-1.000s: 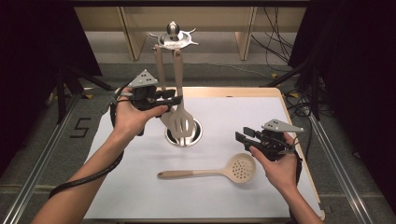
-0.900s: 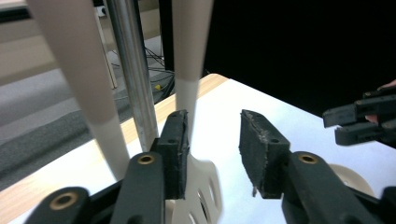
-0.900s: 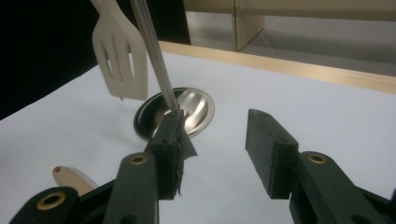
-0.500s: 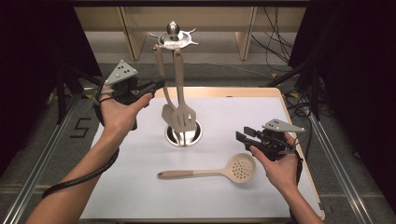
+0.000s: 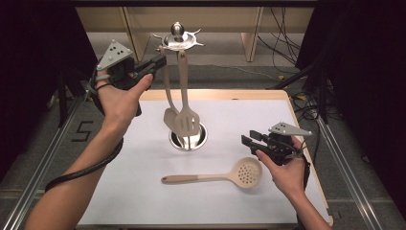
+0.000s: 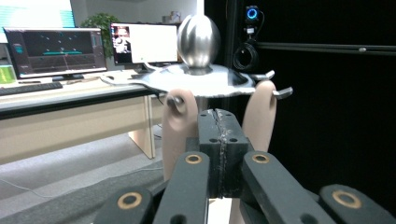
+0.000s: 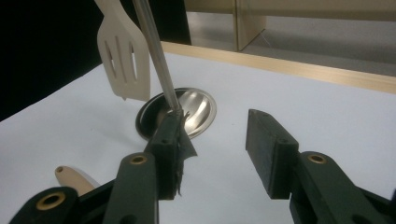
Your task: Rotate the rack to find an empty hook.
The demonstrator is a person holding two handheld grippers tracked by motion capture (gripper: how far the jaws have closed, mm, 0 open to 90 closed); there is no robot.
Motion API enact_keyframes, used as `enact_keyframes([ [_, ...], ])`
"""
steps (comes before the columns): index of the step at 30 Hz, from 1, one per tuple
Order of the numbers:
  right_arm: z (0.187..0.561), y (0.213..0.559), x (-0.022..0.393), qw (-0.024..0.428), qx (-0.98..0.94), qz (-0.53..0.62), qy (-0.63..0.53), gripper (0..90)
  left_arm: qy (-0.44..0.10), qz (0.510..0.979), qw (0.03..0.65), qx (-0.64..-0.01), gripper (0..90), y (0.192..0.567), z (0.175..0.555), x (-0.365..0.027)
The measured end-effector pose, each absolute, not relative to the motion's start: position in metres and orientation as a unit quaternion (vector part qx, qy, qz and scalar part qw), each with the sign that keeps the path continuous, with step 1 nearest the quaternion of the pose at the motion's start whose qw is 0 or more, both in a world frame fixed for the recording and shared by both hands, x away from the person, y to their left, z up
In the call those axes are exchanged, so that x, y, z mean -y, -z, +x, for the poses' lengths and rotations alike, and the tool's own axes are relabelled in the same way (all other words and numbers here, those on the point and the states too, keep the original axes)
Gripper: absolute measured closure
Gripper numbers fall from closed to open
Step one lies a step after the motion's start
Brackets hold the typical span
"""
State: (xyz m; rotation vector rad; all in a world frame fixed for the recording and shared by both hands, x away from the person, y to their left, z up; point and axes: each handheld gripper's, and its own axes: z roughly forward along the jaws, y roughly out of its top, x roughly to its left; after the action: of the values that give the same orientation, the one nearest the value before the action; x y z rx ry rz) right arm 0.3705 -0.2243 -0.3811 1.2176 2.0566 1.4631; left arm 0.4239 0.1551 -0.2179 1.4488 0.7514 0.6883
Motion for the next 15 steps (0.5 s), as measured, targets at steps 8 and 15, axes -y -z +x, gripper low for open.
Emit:
enact_keyframes([
  [8, 0.3707, 0.3809, 0.2247, 0.172, -0.727, 0.427, -0.509, 58.0, -0.310, 0.628, 0.631, -0.333, 89.4, 0.2122, 0.4283, -0.1592],
  [15, 0.3712, 0.3828, 0.2234, 0.169, -0.724, 0.426, -0.516, 58.0, -0.326, 0.626, 0.626, -0.331, 89.5, 0.2086, 0.4284, -0.1603],
])
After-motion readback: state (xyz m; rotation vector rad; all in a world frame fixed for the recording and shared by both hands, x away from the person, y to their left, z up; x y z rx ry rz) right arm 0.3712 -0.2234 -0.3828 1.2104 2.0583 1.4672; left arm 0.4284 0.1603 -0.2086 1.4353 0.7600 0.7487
